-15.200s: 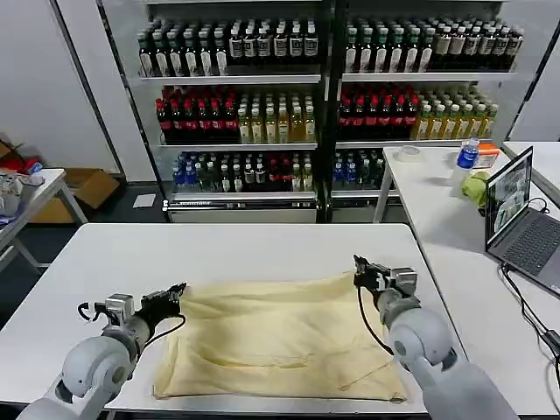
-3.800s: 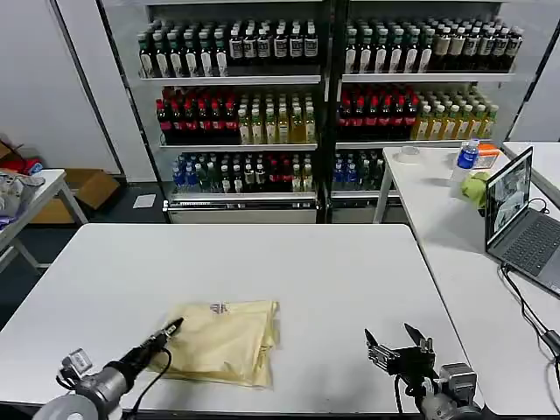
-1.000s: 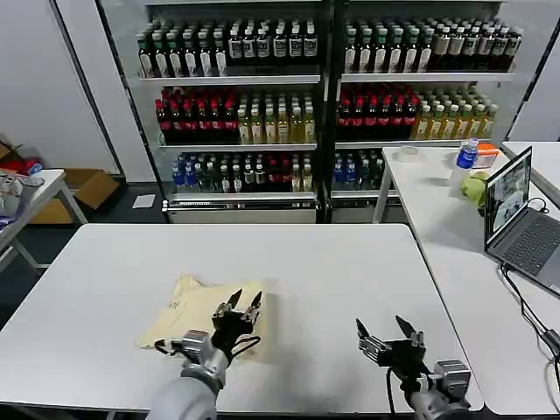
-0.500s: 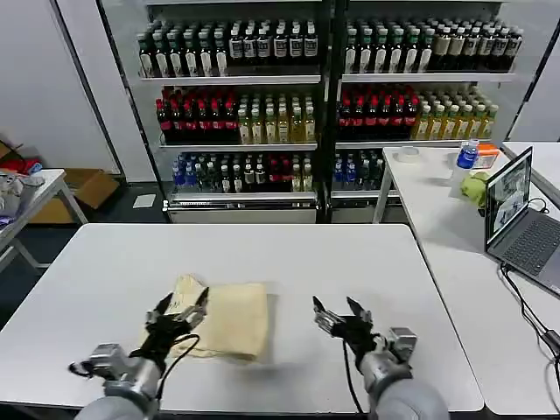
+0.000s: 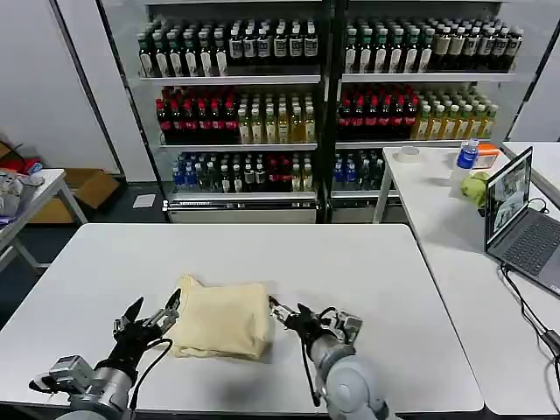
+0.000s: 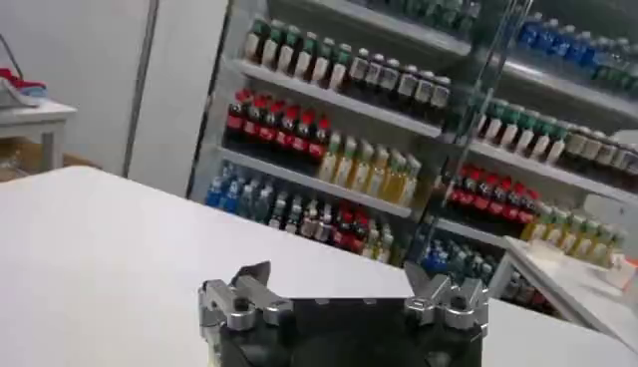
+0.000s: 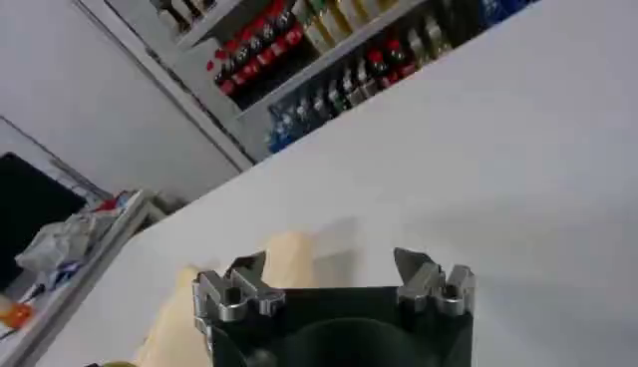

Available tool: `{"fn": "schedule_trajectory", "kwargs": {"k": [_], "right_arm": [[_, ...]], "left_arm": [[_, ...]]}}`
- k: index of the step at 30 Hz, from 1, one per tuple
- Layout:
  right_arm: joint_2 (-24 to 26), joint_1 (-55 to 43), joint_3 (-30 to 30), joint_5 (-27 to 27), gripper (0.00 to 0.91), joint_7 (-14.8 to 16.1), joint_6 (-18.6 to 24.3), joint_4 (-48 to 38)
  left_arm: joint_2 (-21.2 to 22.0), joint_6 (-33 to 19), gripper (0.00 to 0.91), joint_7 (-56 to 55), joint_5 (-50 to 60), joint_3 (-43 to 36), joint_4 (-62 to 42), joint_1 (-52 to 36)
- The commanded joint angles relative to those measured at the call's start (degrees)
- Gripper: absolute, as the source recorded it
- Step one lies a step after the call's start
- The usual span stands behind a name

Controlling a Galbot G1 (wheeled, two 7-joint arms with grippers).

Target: Fold and organize the clothes.

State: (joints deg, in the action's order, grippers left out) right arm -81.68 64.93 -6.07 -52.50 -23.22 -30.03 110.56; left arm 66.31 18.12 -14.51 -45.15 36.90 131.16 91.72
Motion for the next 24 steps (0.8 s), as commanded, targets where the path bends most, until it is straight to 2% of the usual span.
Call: {"fn": "schedule_trajectory", "kwargs": {"k": [1, 11, 12, 13, 14, 15, 19, 24], "right_arm": [[-6.4, -3.2, 3.5, -3.5, 0.907, -0.9, -0.2, -6.4], [-7.6, -3.6, 4.2, -3.4, 0.897, -1.3, 0.1, -7.7], [-7.6, -3.6, 4.3, -3.4, 0.806, -1.5, 0.1, -7.7], [-7.6, -3.7, 4.3, -3.4, 0.474, -1.9, 0.2, -7.8], [-7.6, -3.7, 4.3, -3.4, 0.353, -2.0, 0.2, -7.9], [-7.5, -3.6, 4.3, -3.4, 0.111, -2.1, 0.3, -8.1], [-7.3, -3.5, 3.9, -3.4, 0.0, -2.2, 0.9, -8.1], [-6.6, -3.5, 3.4, -3.1, 0.0, -2.1, 1.3, -8.1]], "left_arm": [[0.1, -0.3, 0.907, 0.2, -1.0, 2.8, 1.3, 1.9], [0.6, -0.3, 0.907, 0.2, -1.0, 2.8, 1.8, 2.4], [0.6, -0.3, 0.907, 0.2, -1.0, 2.8, 1.8, 2.4], [0.7, -0.3, 0.907, 0.2, -0.9, 2.7, 1.9, 2.4], [0.7, -0.3, 0.907, 0.2, -0.9, 2.7, 1.9, 2.4], [0.7, -0.3, 0.907, 0.2, -0.9, 2.6, 1.9, 2.4], [0.6, -0.3, 0.907, 0.1, -0.9, 2.6, 2.0, 2.5], [0.5, -0.3, 0.907, 0.1, -0.9, 2.7, 2.0, 2.6]]}}
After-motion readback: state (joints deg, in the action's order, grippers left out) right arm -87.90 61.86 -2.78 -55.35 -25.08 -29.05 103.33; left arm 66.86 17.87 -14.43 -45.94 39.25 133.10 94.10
